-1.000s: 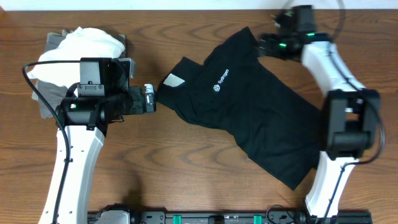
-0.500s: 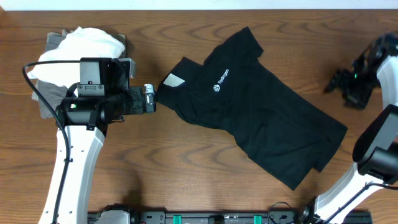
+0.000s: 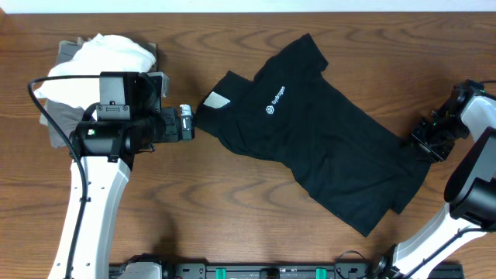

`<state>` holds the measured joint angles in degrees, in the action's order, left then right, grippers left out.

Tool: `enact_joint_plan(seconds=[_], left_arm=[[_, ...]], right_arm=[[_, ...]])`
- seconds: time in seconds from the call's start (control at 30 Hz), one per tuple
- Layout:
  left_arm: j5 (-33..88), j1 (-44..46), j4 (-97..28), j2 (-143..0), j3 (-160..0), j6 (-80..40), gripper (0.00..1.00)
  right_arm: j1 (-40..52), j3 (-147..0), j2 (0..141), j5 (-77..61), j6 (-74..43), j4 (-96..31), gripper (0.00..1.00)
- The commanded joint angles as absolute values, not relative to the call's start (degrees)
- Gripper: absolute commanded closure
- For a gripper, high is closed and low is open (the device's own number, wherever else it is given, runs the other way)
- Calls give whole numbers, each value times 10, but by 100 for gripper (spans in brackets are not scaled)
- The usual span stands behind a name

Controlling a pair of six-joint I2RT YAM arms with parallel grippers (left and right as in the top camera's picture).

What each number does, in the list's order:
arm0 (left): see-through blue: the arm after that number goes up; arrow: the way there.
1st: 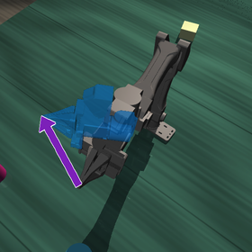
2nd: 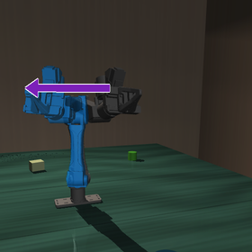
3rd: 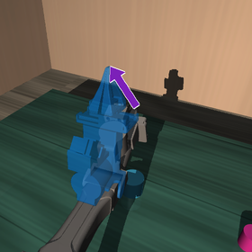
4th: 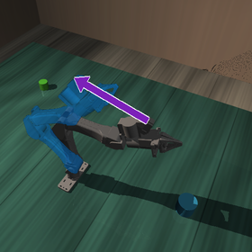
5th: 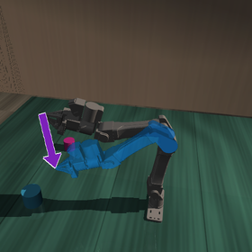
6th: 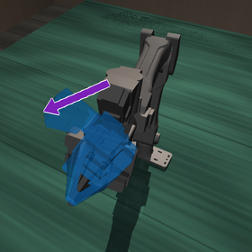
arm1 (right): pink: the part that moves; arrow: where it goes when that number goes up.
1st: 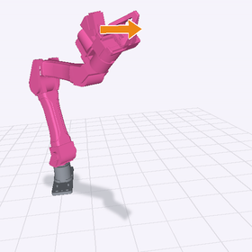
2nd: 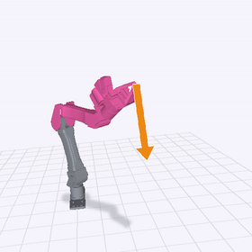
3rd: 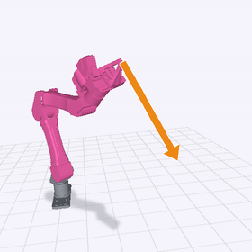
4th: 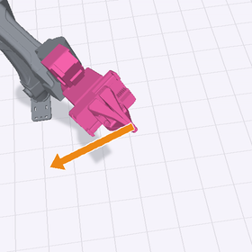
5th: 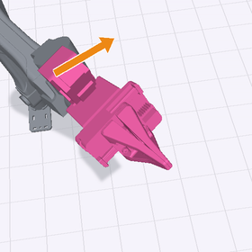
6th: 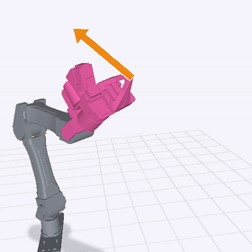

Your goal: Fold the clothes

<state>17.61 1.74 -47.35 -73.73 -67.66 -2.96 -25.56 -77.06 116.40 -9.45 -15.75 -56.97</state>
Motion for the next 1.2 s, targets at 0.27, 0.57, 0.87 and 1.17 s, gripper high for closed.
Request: enact_joint_plan(seconds=[0.27,0.57,0.87,1.17], left_arm=[[171,20,-475,-737,-687,-24,2],[171,20,-471,-737,-687,-24,2],[171,20,-471,-737,-687,-24,2],[171,20,-474,-737,-687,-24,2]], right_arm=[[-255,-759,1095,-137,-118,-623,36],[-249,-721,1058,-117,-112,-653,32],[-249,-649,1058,-125,-133,-589,33],[-252,-656,1055,-125,-147,-570,98]])
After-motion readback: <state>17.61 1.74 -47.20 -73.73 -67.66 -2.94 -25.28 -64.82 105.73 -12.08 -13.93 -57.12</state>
